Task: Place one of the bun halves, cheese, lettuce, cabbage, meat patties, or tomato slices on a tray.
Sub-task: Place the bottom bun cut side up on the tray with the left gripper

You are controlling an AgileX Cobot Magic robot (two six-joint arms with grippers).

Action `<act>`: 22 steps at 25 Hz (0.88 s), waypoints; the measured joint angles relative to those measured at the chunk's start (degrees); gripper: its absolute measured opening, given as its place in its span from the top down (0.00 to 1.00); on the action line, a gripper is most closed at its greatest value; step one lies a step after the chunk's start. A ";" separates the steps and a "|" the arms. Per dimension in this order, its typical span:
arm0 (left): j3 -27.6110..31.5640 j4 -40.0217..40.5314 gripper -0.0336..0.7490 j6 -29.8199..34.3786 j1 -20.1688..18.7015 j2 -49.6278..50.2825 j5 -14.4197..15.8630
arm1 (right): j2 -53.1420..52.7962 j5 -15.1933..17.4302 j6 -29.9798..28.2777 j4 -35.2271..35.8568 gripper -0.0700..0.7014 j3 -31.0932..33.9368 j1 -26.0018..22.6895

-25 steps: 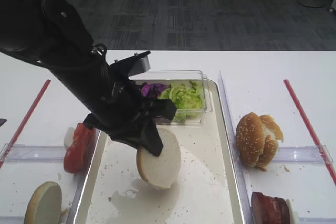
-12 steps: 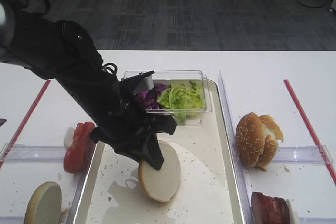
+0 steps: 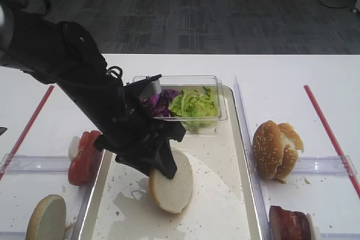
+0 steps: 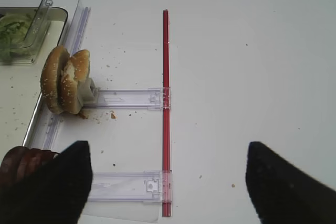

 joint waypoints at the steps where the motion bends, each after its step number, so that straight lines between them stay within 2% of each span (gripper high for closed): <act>1: 0.00 0.00 0.63 0.00 0.26 0.00 0.04 | 0.00 0.00 0.00 0.00 0.11 0.00 0.00; 3: 0.00 0.00 0.50 -0.11 0.79 0.00 0.57 | 0.00 0.00 0.00 0.00 0.11 0.00 0.00; 7: -0.03 1.26 0.34 -1.08 1.21 0.00 1.37 | 0.00 0.00 0.00 0.00 0.11 0.00 0.00; 12: -0.03 3.03 0.31 -2.07 1.21 0.00 1.86 | 0.00 0.00 0.00 0.00 0.11 0.00 0.00; 22: -0.03 3.52 0.31 -2.46 1.21 0.00 1.91 | 0.00 0.00 0.00 0.00 0.11 0.00 0.00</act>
